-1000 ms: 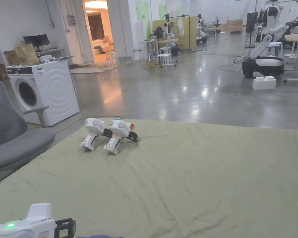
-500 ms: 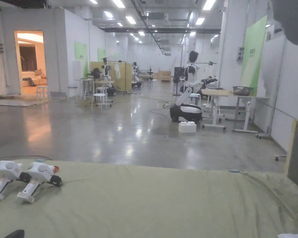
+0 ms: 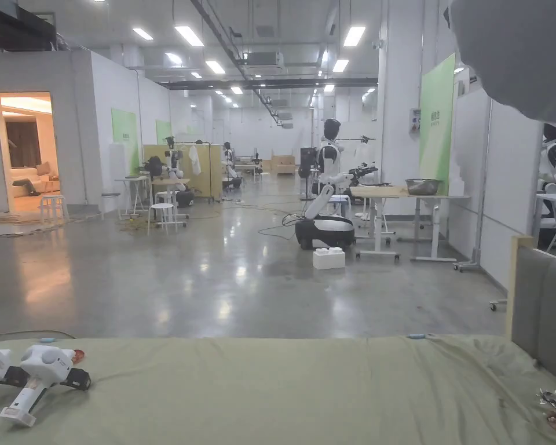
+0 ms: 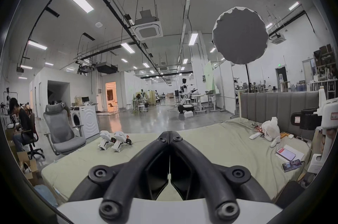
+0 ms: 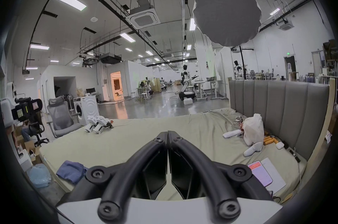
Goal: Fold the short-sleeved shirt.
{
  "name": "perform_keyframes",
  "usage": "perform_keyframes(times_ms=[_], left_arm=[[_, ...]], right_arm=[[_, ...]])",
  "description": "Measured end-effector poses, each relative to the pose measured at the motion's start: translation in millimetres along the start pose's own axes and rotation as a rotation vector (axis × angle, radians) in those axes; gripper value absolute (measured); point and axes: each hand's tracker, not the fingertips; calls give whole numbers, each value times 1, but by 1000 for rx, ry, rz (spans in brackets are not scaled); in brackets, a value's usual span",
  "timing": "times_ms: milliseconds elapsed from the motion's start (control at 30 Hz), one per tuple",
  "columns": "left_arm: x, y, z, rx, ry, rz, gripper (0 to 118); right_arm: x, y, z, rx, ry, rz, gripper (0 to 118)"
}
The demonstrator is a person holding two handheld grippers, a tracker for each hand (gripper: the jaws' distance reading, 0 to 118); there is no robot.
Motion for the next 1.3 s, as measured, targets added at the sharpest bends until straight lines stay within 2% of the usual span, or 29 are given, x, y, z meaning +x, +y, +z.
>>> perform_keyframes(times_ms=[133, 200, 300, 833, 967, 1000, 1067, 1100, 1133, 1233, 1300], left_arm=[[-2, -1, -2, -10, 2, 17, 0], [-1, -2, -1, -14, 5, 18, 0], [-2, -3, -2, -25, -3, 16, 0], [1, -6, -4, -25, -25, 63, 0], [1, -6, -4, -29, -26, 61, 22], [1, -6, -4, -30, -31, 59, 27], [1, -6, -5, -29, -40, 59, 44], [2, -5, -5, -28, -37, 61, 53], [2, -5, -5, -28, -36, 61, 66], [5, -4, -7, -23, -26, 54, 99], [6, -4, -8, -24, -15, 47, 114]], right_arm=[[-6, 3, -3, 4, -9, 52, 0], [-6, 3, -3, 29, -34, 28, 0], [-2, 3, -4, 26, -23, 9, 0], [-7, 1, -4, 4, -10, 33, 0], [-7, 2, -4, 14, -12, 24, 4], [-7, 3, -5, 14, -13, 19, 14], [-6, 4, -4, 10, -2, 15, 65], [-7, 4, -4, 10, 1, 20, 79], [-7, 4, -4, 11, 4, 27, 85], [-10, 5, -2, 23, 4, 39, 86], [-11, 6, -3, 28, 5, 40, 95]])
